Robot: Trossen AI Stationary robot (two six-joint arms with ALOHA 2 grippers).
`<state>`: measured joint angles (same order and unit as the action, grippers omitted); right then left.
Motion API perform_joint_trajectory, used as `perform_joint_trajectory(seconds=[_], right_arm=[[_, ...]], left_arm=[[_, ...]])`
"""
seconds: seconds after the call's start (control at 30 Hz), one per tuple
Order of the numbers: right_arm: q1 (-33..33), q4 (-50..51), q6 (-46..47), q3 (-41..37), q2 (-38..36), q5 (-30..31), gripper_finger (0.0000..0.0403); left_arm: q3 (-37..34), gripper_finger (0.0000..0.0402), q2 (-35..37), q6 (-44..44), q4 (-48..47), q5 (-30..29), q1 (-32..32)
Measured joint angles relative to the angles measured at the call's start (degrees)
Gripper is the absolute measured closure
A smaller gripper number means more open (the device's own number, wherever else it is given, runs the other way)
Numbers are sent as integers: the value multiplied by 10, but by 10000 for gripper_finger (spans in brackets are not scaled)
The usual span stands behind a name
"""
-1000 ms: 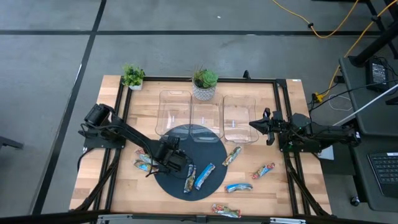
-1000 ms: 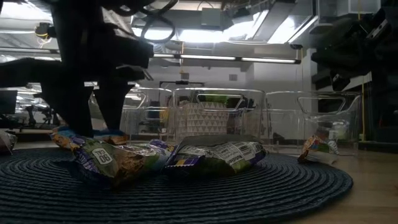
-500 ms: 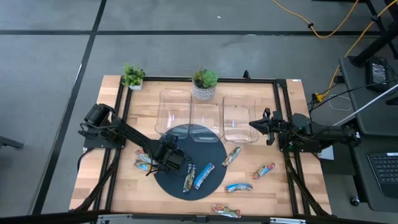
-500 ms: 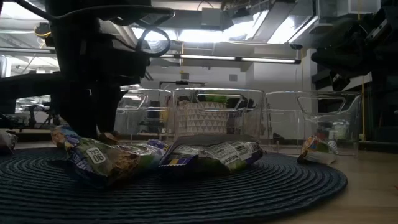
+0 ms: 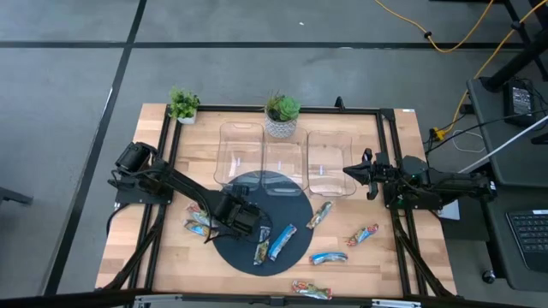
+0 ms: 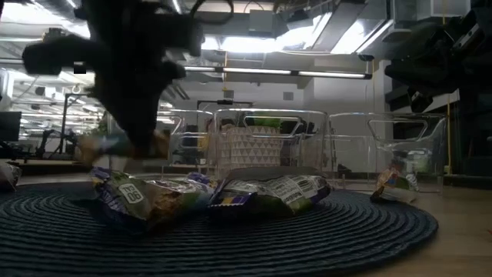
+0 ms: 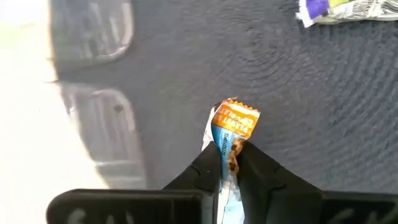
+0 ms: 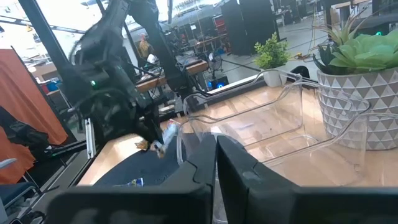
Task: Pick and place Granola Bars by type
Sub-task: Put the yellow granola bar into the left transparent bin
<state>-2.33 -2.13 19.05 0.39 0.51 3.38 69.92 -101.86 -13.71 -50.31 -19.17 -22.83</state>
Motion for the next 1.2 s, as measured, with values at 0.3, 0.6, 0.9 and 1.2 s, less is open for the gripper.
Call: perform_joint_trajectory(seconds=[0.3,0.6,0.9,1.2], right_arm=[[0,0,0,0,0,0,384],[0,0,0,0,0,0,384],[0,0,0,0,0,0,384],[0,0,0,0,0,0,384]], left_arm=[[67,377,44,-28,-82,-25,-12],[139,378,133,-59,-72,-137,-27],[190,378,202,-65,-50,-207,4],[193,378,236,-27,16,-170,70]])
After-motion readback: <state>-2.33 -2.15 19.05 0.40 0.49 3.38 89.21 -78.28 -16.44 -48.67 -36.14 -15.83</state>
